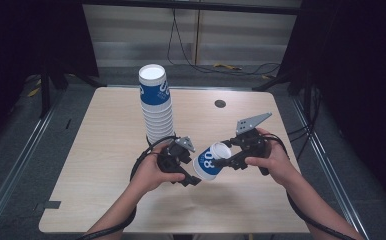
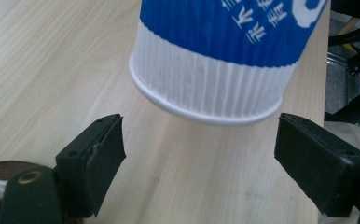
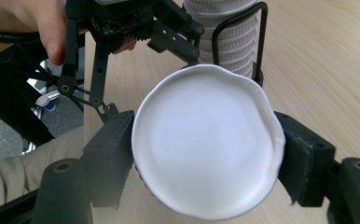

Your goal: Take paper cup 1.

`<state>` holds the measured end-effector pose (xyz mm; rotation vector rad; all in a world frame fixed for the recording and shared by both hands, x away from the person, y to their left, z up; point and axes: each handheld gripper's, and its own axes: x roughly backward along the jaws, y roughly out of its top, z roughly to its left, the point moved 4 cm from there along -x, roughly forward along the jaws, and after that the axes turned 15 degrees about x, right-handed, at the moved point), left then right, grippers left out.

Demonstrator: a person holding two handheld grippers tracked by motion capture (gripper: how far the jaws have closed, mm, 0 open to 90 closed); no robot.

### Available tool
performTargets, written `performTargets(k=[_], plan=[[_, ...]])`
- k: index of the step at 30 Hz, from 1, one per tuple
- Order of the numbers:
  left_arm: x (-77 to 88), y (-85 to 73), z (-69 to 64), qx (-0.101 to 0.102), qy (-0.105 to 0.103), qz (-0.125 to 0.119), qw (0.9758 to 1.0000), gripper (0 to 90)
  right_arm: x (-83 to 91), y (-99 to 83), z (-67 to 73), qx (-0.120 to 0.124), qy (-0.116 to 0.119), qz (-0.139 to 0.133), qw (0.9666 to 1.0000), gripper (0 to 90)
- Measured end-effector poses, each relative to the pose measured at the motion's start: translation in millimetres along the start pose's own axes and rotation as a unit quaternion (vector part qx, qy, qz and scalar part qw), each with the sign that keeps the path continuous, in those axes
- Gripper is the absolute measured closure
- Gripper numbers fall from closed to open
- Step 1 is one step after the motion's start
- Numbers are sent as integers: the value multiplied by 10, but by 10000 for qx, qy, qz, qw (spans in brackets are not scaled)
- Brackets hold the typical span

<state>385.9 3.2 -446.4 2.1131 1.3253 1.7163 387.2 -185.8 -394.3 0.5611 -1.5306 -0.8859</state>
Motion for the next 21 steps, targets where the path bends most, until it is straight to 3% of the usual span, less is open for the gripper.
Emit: performTargets(k=[21], plan=[[-130,44,-63,-132,-13,-82,9999,155,-37,58,25,66,26,-30,10000,275]])
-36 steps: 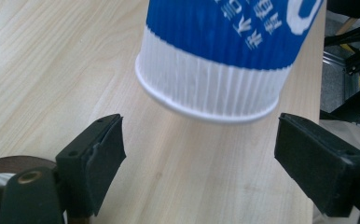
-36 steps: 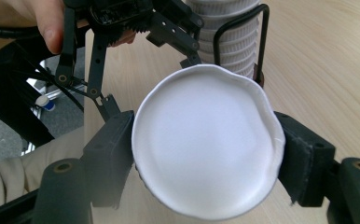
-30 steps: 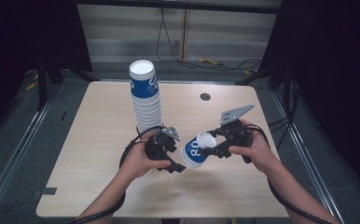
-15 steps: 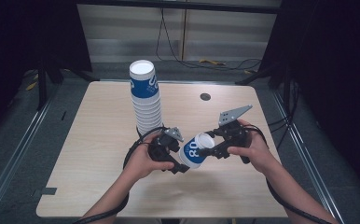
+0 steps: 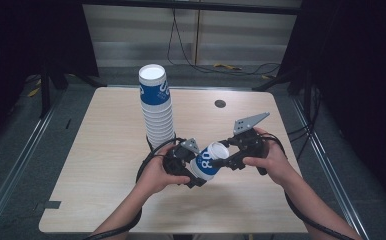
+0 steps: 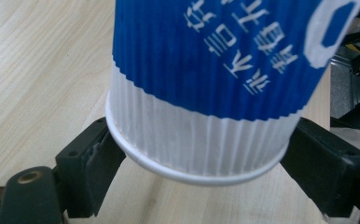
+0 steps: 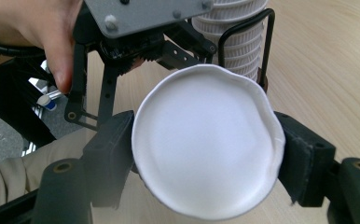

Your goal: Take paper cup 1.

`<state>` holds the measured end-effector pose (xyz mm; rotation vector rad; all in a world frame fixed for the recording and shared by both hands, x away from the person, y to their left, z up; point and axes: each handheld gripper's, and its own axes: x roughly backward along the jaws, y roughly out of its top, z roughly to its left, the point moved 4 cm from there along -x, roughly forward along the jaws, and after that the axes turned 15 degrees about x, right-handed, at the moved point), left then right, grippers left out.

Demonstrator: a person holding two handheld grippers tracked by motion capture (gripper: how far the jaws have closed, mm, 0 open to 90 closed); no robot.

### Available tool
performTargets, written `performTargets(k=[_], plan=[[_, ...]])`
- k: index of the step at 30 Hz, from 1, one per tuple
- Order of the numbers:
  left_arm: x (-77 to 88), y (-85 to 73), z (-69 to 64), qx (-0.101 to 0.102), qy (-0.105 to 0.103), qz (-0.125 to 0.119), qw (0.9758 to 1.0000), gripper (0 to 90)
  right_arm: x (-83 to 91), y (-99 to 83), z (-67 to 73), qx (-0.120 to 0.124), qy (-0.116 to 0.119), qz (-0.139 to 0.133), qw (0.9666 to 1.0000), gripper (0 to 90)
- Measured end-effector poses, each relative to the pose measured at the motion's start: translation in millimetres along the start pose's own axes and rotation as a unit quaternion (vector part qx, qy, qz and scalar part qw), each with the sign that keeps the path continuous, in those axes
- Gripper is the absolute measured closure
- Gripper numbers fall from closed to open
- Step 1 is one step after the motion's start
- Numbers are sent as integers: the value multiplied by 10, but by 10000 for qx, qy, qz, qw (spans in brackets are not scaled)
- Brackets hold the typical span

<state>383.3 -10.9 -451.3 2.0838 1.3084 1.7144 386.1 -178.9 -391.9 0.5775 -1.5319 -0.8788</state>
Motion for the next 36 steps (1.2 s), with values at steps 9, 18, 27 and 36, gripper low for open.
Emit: performTargets(k=[9,18,27,36], plan=[[-27,1,-3,23,-33,-62,10000,155,-20,7,3,20,5,8,10000,274],[-29,-2,-7,-15,-27,-19,10000,154,-28,8,10,23,55,9,10000,274],[-60,4,-6,-17,-77,-137,9999,151,-36,-10,6,0,55,-20,10000,274],[-6,-11,-20,-25,-215,-69,9997,275,-18,-49,6,15,43,14,10000,273]])
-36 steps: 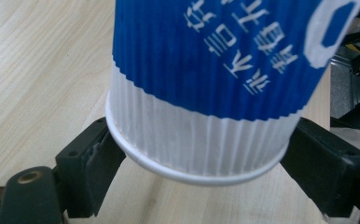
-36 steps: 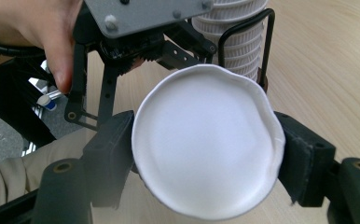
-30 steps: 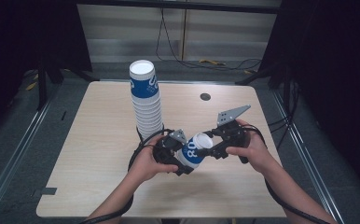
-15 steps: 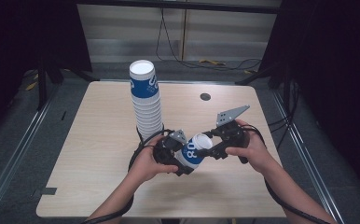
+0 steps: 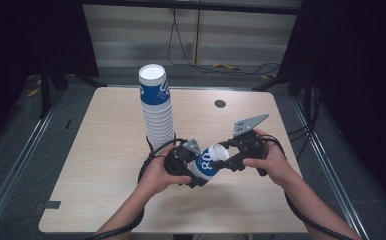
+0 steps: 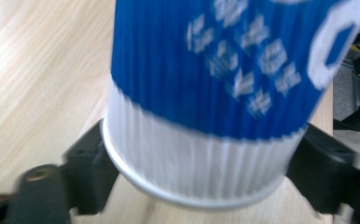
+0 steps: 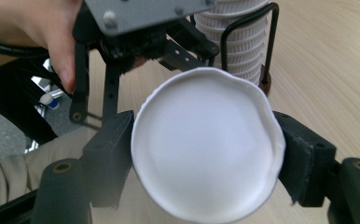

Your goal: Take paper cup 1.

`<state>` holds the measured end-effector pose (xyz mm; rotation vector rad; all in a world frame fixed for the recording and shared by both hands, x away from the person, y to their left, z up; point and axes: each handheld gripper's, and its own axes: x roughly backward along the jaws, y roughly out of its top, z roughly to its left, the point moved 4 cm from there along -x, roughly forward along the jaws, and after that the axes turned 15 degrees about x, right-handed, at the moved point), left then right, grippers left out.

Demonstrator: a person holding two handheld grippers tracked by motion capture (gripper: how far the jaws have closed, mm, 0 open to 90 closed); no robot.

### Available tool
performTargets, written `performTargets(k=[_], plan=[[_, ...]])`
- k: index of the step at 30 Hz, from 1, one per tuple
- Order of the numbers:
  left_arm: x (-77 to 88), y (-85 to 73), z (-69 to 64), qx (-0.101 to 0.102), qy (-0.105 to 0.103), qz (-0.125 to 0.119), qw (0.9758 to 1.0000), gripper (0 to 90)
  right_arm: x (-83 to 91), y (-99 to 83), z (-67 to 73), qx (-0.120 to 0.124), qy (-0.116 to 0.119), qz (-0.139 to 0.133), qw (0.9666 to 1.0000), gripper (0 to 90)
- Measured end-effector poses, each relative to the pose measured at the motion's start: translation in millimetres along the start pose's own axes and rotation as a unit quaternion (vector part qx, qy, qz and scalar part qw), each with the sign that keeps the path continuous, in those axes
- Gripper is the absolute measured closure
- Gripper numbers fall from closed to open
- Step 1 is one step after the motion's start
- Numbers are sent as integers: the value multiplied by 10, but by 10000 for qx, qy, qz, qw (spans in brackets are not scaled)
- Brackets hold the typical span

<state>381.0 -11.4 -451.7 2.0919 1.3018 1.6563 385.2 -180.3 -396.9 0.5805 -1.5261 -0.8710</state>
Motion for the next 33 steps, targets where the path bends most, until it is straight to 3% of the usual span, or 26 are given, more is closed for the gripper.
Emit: performTargets(k=[1,2,3,5,6,8,14,20,25,28,33], plan=[[19,7,-9,20,-172,-223,9996,520,4,-12,-6,19,-83,25,10000,272],[28,19,-6,45,-119,-276,9995,507,5,-26,-11,-49,6,26,10000,272],[22,24,-1,21,19,-139,9999,376,2,-33,-5,-114,73,-30,9999,273],[-12,10,-14,1,183,137,9997,246,-15,-41,-1,-67,21,-3,10000,273],[-31,-4,-22,-49,143,243,9996,261,-28,-38,-1,-46,40,-9,10000,273],[-52,-23,-24,-102,278,384,9988,258,-35,-27,7,-4,24,39,10000,273],[-4,-61,29,68,460,424,9980,179,23,-18,-16,2,-38,123,9999,273],[86,-38,47,71,620,265,9977,179,69,-61,-28,-25,-67,227,9997,273],[100,-15,56,-93,741,319,9967,167,51,-62,-10,-8,-21,238,9997,273],[101,8,50,-60,707,209,9973,167,40,-50,-1,39,15,236,9997,273],[100,42,30,-180,667,187,9974,163,22,-38,4,50,54,222,9997,273]])
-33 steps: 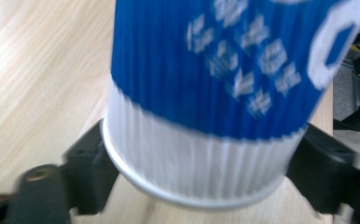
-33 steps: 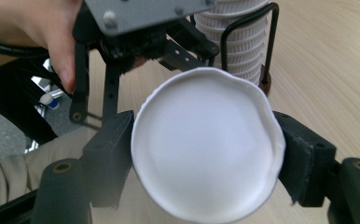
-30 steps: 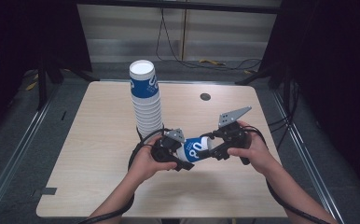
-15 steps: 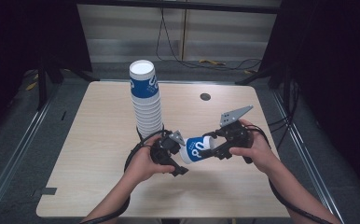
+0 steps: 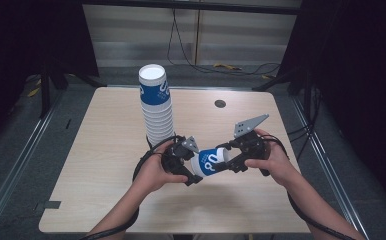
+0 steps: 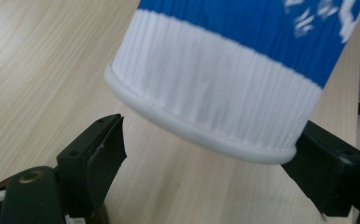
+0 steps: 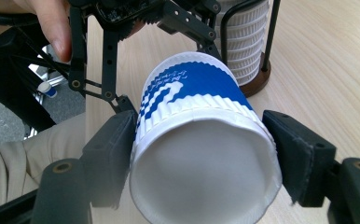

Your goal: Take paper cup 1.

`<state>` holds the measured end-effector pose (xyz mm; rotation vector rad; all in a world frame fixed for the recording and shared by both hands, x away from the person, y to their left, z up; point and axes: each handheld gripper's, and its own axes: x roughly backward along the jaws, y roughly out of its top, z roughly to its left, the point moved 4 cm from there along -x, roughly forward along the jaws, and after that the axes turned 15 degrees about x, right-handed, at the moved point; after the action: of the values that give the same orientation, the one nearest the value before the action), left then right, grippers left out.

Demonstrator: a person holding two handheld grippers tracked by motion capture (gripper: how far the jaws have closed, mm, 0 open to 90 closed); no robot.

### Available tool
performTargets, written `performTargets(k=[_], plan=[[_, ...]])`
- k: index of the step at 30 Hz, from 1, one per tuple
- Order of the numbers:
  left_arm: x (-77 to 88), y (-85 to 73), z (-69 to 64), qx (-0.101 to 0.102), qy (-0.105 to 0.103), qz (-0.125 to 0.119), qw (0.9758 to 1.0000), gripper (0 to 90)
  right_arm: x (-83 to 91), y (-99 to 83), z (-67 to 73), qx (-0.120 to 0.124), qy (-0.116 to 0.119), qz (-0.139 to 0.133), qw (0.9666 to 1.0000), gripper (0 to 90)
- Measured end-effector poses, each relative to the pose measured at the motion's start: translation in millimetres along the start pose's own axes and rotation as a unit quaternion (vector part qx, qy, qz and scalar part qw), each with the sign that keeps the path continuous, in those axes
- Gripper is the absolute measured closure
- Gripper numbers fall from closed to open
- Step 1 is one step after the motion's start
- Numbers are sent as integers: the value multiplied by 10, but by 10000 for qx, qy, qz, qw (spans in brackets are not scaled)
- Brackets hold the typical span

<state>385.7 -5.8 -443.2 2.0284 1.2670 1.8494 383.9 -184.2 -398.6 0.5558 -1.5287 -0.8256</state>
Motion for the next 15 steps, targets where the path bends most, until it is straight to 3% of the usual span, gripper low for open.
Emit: performTargets(k=[7,15], plan=[[-17,42,-17,-307,28,-36,9995,156,-27,-1,7,-6,39,12,10000,273],[-31,59,-23,-361,-39,-50,9993,149,-17,-8,10,7,67,10,10000,275]])
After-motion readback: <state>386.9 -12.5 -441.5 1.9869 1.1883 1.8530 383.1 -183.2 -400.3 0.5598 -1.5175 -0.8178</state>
